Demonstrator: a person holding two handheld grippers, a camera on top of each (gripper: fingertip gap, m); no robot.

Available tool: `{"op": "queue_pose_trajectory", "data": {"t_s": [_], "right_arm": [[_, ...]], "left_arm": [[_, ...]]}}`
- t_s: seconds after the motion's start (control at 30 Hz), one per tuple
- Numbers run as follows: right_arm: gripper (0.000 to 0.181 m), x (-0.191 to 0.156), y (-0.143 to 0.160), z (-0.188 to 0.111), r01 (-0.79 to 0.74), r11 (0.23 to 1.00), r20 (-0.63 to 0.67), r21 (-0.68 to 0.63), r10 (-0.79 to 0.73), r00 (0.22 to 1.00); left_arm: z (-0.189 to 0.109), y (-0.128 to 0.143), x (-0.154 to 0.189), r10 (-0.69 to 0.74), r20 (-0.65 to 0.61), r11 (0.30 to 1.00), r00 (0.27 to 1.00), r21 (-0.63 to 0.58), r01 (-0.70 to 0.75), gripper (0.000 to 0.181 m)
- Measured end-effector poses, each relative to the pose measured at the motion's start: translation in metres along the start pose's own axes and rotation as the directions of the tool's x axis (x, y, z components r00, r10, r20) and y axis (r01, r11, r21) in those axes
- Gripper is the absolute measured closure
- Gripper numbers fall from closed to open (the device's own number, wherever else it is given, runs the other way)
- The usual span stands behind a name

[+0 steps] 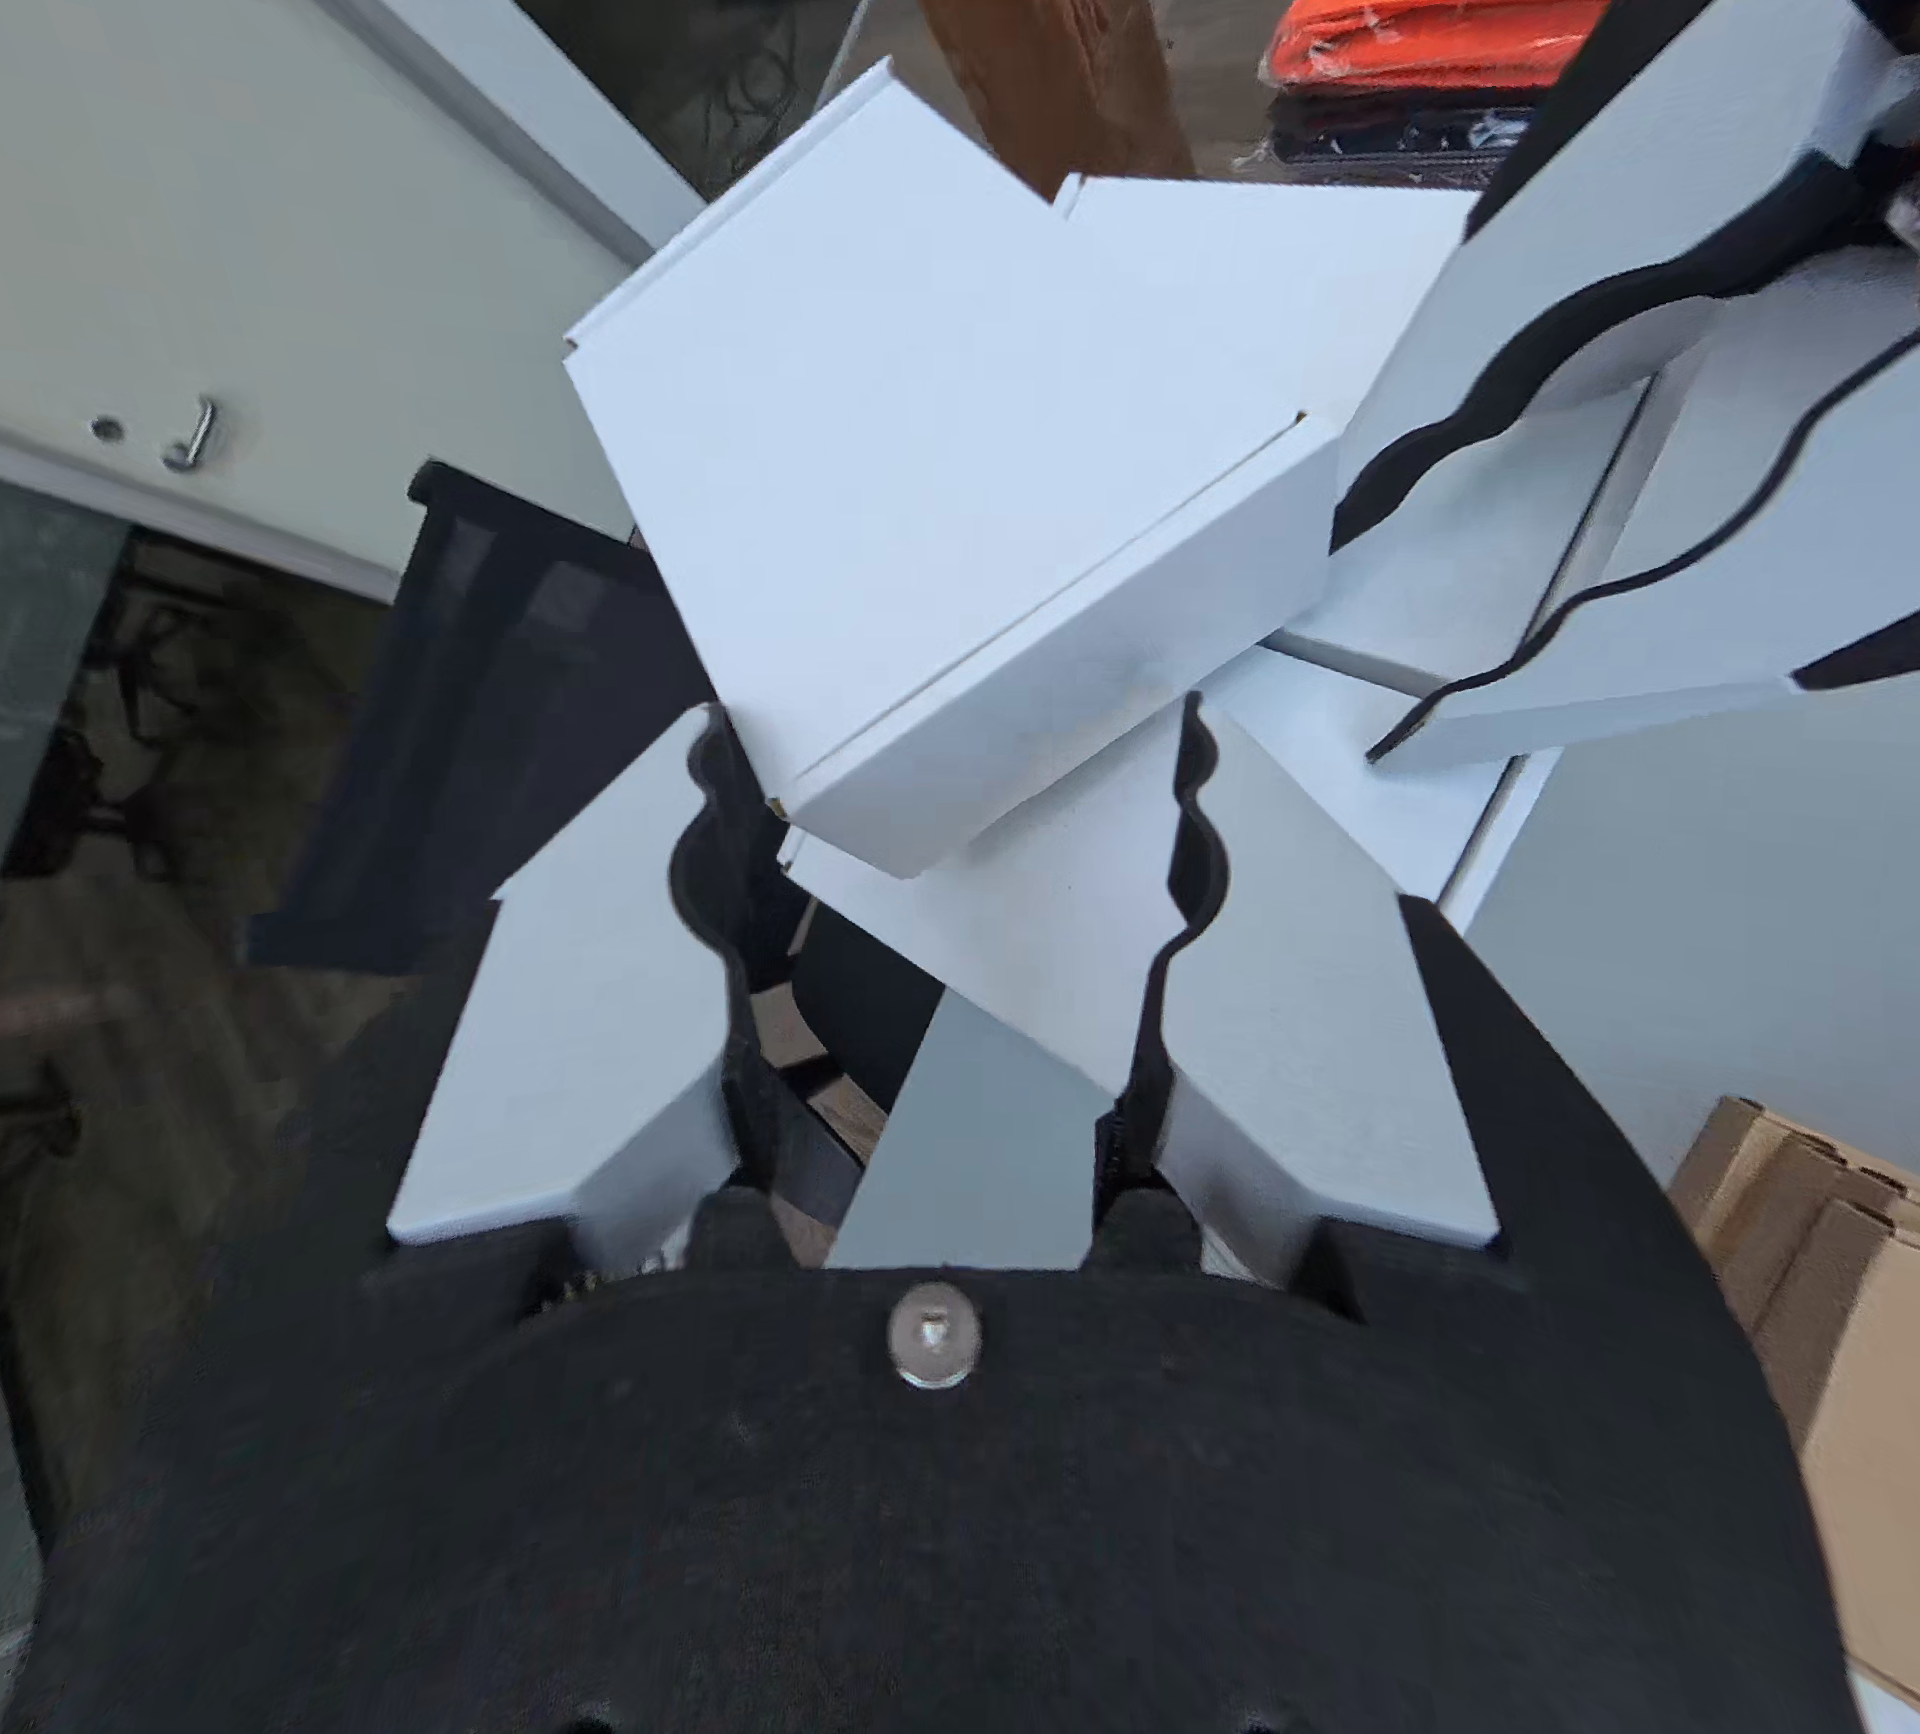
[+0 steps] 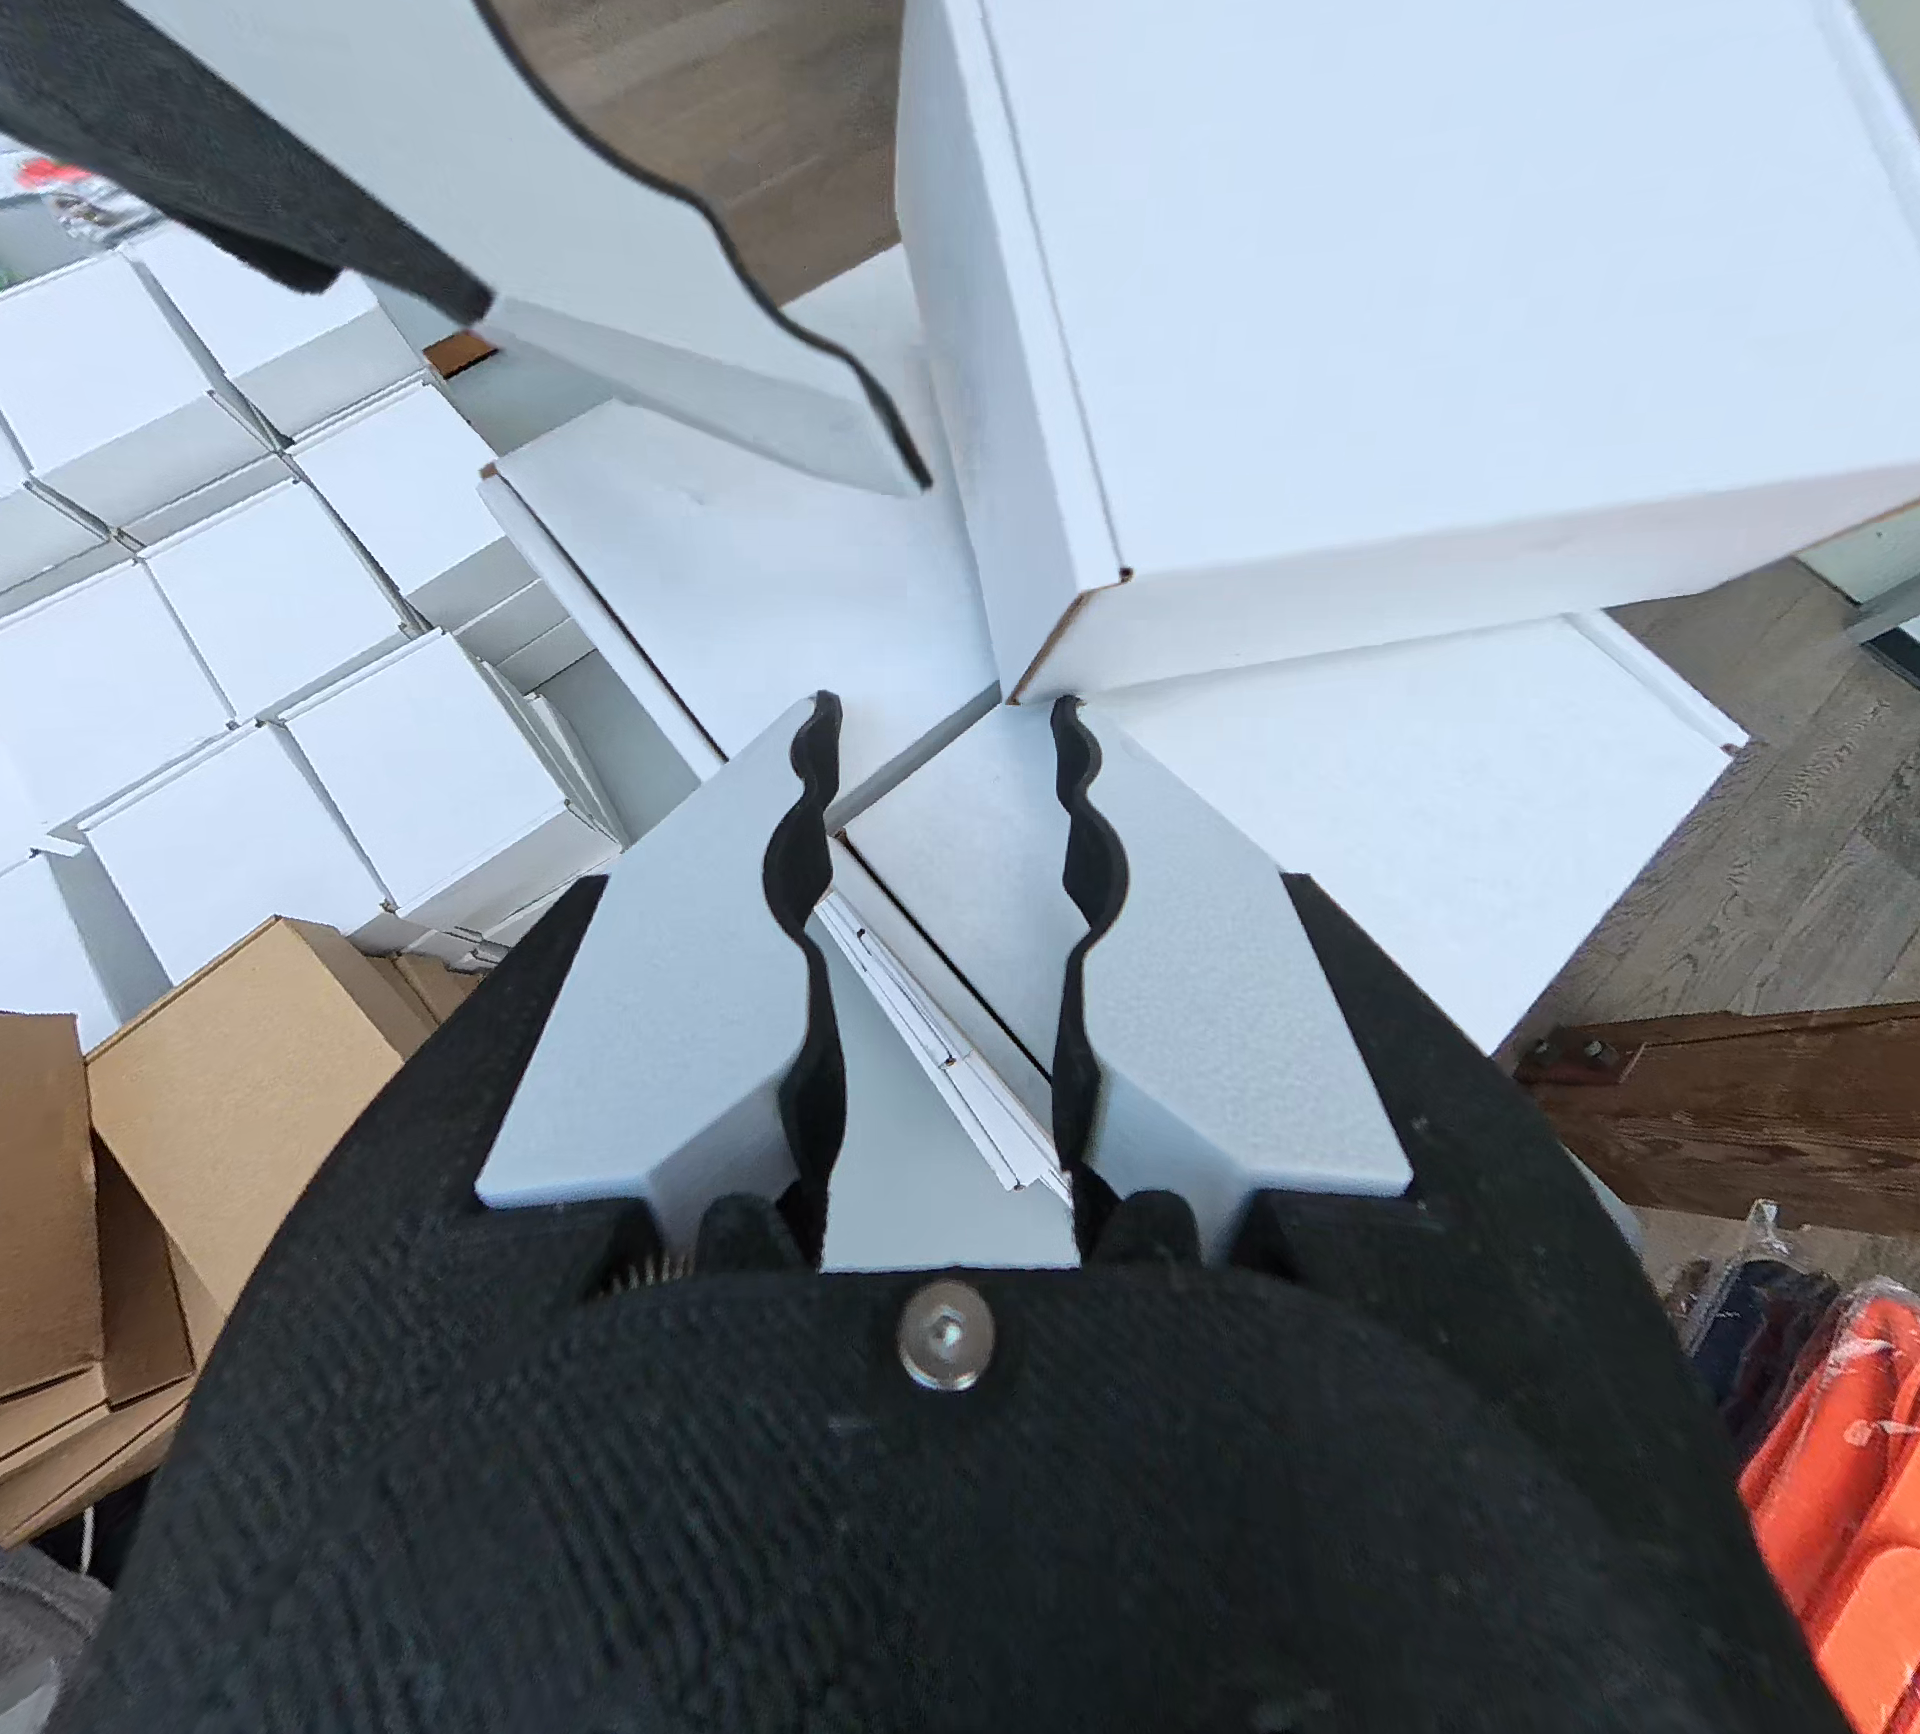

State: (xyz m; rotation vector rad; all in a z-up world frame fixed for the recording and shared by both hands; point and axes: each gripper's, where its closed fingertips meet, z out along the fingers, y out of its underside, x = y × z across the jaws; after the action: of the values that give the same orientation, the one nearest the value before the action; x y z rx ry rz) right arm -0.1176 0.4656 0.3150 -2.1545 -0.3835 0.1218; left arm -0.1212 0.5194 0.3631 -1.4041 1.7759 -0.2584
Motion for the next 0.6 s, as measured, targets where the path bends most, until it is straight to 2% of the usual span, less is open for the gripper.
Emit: {"op": "queue_pose_trajectory", "data": {"t_s": [0.1, 0.2, 0.33, 0.4, 0.5, 0.6], "right_arm": [[0.140, 0.000, 0.000, 0.000, 0.001, 1.000, -0.002, 0.001, -0.001, 1.000], [0.140, 0.000, 0.001, -0.001, 0.001, 1.000, 0.000, 0.003, -0.001, 1.000], [0.140, -0.001, 0.000, -0.001, 0.010, 1.000, -0.003, 0.008, -0.010, 1.000], [0.140, -0.001, -0.001, 0.000, 0.012, 1.000, -0.004, 0.009, -0.012, 1.000], [0.140, -0.001, -0.001, 0.000, 0.015, 1.000, -0.006, 0.010, -0.015, 1.000], [0.140, -0.001, -0.001, 0.000, 0.018, 1.000, -0.006, 0.011, -0.018, 1.000]], "left_arm": [[0.004, 0.003, 0.001, 0.080, -0.025, 0.997, 0.996, -0.019, -0.081, 0.096], [0.007, 0.024, -0.005, 0.050, -0.080, 0.988, 0.996, -0.140, -0.060, 0.119], [0.003, 0.028, -0.008, 0.063, -0.129, 0.984, 0.990, -0.160, -0.084, 0.125], [-0.002, 0.013, -0.011, 0.058, -0.133, 0.992, 0.989, -0.101, -0.072, 0.125], [-0.012, -0.025, -0.010, 0.077, -0.148, 0.996, 0.986, 0.052, -0.069, 0.121], [-0.012, -0.053, -0.002, 0.094, -0.168, 0.988, 0.981, 0.139, -0.071, 0.137]]}}
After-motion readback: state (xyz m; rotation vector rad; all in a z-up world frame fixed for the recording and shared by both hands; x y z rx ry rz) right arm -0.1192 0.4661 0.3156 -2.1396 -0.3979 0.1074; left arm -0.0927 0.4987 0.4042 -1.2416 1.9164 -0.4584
